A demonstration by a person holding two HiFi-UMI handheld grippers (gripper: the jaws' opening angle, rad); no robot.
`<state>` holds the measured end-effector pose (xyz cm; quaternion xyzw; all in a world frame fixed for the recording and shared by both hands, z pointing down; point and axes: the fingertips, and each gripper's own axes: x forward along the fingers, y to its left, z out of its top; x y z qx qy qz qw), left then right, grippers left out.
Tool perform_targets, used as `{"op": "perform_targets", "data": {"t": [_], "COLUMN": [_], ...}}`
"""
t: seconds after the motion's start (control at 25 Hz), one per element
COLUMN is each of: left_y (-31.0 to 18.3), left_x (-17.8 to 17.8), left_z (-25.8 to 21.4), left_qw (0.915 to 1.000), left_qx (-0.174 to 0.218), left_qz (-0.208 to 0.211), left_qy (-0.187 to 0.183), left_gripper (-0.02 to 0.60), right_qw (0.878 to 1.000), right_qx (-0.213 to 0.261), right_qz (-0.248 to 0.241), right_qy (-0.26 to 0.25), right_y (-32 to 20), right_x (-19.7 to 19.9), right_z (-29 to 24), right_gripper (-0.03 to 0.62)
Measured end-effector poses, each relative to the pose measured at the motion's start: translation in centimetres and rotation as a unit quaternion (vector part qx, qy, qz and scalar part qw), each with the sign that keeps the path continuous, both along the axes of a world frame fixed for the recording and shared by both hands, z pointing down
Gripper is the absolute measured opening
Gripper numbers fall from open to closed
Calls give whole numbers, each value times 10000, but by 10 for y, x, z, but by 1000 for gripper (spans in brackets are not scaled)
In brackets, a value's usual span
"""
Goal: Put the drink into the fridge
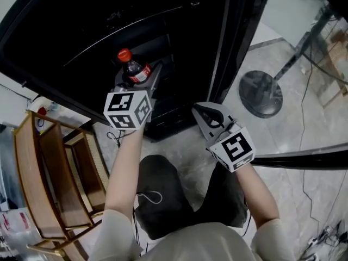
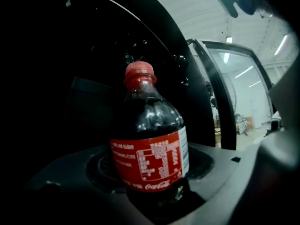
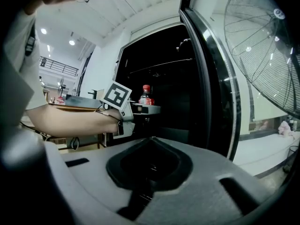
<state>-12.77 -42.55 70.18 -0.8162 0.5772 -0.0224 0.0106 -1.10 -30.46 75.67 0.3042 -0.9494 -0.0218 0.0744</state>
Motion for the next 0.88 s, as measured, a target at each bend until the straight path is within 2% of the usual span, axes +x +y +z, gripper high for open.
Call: {"op": "perform_targets", "data": {"t": [0.2,0.36,0.6,0.88], "left_y": [-27,-42,-62,-62], "left_x": [-24,-32,-37,-37], "left_z": [17,26,43,52], "left_qw": [9975,9945,9883,9880], "left_qx": [-344,-588,-1073,-1101], "left_qz": [-609,-824,-962,-966], "left_qy": [-43,-257,-496,-493], "left_gripper": [301,302,302,307], "right_qw": [9999,9999,9998,9998], "right_qx": [59,47,-89,-21], "right_qz": [45,110,145,211], "right_qy": [-69,-106,-84,-43], "right_y": [3,2,9,12], "right_x": [6,10,6,13], "right_z": [-7,-4,-5,-10], "right_gripper": [-3,-3,-3,-3]}}
